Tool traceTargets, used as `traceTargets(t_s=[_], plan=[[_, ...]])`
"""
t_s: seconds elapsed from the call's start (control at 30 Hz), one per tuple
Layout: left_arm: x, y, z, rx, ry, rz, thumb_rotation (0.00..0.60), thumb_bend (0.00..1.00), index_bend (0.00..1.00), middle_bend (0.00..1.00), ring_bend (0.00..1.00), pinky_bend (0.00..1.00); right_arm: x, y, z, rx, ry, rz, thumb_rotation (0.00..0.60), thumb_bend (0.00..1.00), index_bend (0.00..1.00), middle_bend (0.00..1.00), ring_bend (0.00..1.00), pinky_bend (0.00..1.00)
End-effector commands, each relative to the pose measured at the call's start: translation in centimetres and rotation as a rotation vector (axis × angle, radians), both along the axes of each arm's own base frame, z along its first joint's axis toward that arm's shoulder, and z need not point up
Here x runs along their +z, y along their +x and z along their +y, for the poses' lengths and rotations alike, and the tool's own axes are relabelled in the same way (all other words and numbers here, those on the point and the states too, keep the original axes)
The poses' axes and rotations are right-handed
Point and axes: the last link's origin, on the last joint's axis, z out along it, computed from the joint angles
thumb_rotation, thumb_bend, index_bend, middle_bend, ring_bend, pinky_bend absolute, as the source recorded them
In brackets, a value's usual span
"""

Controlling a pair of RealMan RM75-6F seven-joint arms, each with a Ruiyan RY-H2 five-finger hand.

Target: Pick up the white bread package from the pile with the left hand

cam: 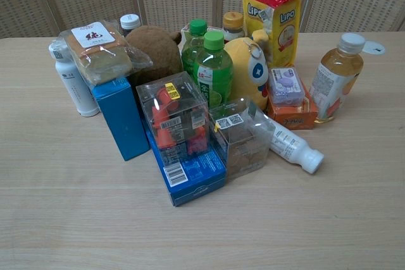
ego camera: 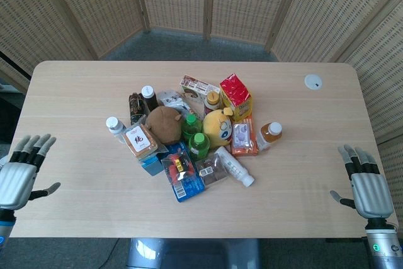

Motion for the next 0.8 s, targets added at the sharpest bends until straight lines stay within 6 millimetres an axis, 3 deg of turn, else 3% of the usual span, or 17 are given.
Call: traceTargets(t_s=[0.03, 0.27, 0.8], plan=[[-1.3, 3.2, 3.5, -0.158, -0.118, -0.016, 0.6, 0.0, 0.0, 0.0, 0.0, 0.0, 0.0, 0.1, 0.0, 0.003, 0.0, 0.0, 0.6, 0.0, 0.0, 0.0, 0.0, 0.0], [-2.7, 8.2, 7.1, -0.303, -0.185, 0.051, 0.6, 0.0, 0.0, 0.0, 0.0, 0.0, 0.1, 0.2, 0.1, 0.005, 0.0, -0.005, 0.6, 0.0, 0.0, 0.0, 0.0, 0.0], [-9.0, 13.3, 12.6, -0.278, -0.226, 0.061, 0.6, 0.0, 0.0, 0.0, 0.0, 0.0, 0.2, -0.1, -0.1, -0.003, 0.007, -0.015, 0.6, 0.0, 0.0, 0.0, 0.0, 0.0]])
